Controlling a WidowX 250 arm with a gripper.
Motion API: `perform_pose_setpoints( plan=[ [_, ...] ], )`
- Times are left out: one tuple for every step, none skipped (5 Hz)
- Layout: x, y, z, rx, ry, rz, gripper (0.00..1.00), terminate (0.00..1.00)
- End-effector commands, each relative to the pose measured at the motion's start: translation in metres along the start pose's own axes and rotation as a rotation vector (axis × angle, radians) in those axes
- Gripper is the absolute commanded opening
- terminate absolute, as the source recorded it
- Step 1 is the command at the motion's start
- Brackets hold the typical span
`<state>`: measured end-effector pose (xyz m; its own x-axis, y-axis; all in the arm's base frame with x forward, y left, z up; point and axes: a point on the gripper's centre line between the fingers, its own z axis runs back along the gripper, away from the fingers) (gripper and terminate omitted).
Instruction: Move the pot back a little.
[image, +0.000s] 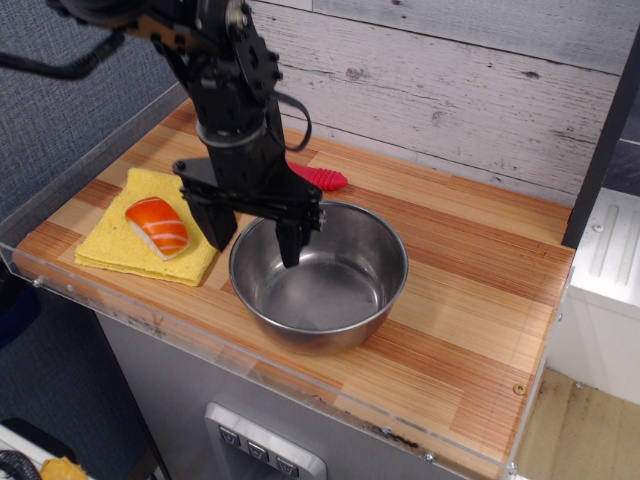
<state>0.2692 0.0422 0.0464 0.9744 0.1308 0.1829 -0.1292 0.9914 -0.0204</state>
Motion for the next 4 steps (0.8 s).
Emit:
perform_pose_setpoints(
  plan=[
    [-0.0042, 0.0081, -0.0202, -0.025, 0.005, 0.0, 1.0, 0.0],
    [-0.0074, 0.011, -0.022, -0.013, -0.004, 0.019, 0.0, 0.0],
    [-0.0068, 0.0131, -0.0248, -0.017, -0.007, 0.022, 0.0, 0.0],
    [-0.0054, 0.0164, -0.024, -0.014, -0.006, 0.027, 0.0, 0.0]
  ],
)
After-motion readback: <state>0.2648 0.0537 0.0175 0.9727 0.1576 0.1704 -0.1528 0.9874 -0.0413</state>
